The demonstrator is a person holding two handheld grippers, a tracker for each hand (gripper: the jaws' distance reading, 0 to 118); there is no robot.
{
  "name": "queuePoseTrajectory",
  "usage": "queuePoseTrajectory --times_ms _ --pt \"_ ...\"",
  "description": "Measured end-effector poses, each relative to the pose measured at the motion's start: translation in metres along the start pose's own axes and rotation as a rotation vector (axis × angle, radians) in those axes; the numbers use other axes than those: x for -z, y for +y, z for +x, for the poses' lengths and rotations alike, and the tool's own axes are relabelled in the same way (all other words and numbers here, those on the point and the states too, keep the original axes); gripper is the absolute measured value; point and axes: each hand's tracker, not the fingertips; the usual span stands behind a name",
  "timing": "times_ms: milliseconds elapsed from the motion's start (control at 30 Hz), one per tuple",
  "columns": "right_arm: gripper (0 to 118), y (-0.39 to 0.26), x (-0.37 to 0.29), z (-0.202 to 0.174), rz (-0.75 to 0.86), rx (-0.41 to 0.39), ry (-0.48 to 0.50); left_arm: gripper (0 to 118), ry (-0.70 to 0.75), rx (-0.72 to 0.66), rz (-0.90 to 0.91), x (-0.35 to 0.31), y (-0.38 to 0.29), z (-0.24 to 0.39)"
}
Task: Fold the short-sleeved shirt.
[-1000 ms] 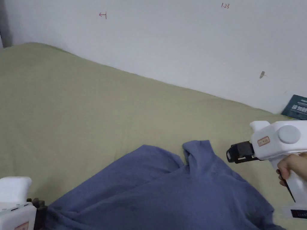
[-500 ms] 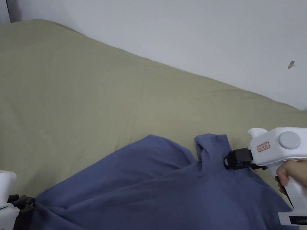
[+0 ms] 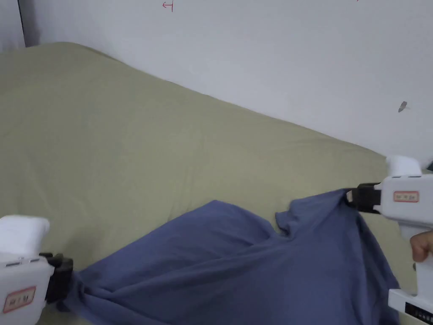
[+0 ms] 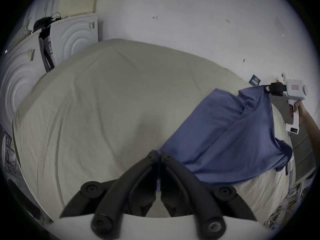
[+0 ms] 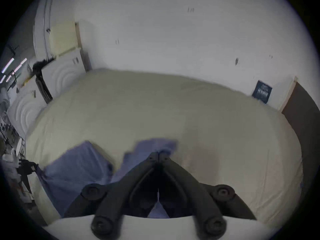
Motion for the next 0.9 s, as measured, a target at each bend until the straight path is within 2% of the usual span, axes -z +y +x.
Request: queuePoseTrajectory --times_ms 33,167,200,233,267,300,333,367,400,500,533,633,700,767,800,900 --pt "0 -0.009 0.031 0.003 0.049 -0.004 0.012 1 -0.006 0.01 0.013 -0.006 0.014 0.002" --pt "0 -0.001 0.028 0.006 0.194 -0.04 -0.061 1 -0.057 0.056 0.114 -0.026 0.076 0.008" --pt "0 0.03 -0.027 0.025 0.142 0.048 -0.269 1 -0.077 0.069 0.141 -0.033 0.094 0.012" --pt "0 0.035 -0.025 0.028 0.182 0.056 -0.297 1 -0.089 0.085 0.167 -0.039 0.11 0.015" --pt "0 0.058 -0.072 0.022 0.195 0.071 -0.29 1 -0.094 0.112 0.188 -0.045 0.121 0.022" --pt "0 0.083 -0.127 0.015 0.248 0.066 -0.331 1 -0.098 0.139 0.202 -0.05 0.137 0.028" --pt "0 0.094 -0.139 0.014 0.266 0.074 -0.333 1 -0.094 0.161 0.214 -0.056 0.153 0.033" --pt "0 0.104 -0.15 0.012 0.299 0.058 -0.368 1 -0.098 0.191 0.232 -0.062 0.168 0.041" --pt "0 0.114 -0.156 0.021 0.35 0.066 -0.334 1 -0.108 0.206 0.251 -0.067 0.183 0.046" --pt "0 0.147 -0.175 0.026 0.432 0.081 -0.389 1 -0.111 0.227 0.291 -0.079 0.221 0.057" --pt "0 0.151 -0.195 0.02 0.437 0.03 -0.443 1 -0.102 0.243 0.302 -0.083 0.236 0.065" --pt "0 0.186 -0.21 0.015 0.482 0.005 -0.51 1 -0.081 0.29 0.35 -0.094 0.28 0.078" --pt "0 0.179 -0.254 -0.02 0.596 -0.009 -0.532 1 -0.077 0.261 0.377 -0.101 0.309 0.083" --pt "0 0.194 -0.267 -0.033 0.639 -0.003 -0.548 1 -0.068 0.273 0.405 -0.108 0.335 0.088" --pt "0 0.208 -0.264 -0.002 0.626 0.031 -0.54 1 -0.052 0.277 0.432 -0.112 0.347 0.091" --pt "0 0.231 -0.269 -0.004 0.645 0.023 -0.568 1 -0.041 0.239 0.457 -0.118 0.38 0.095"
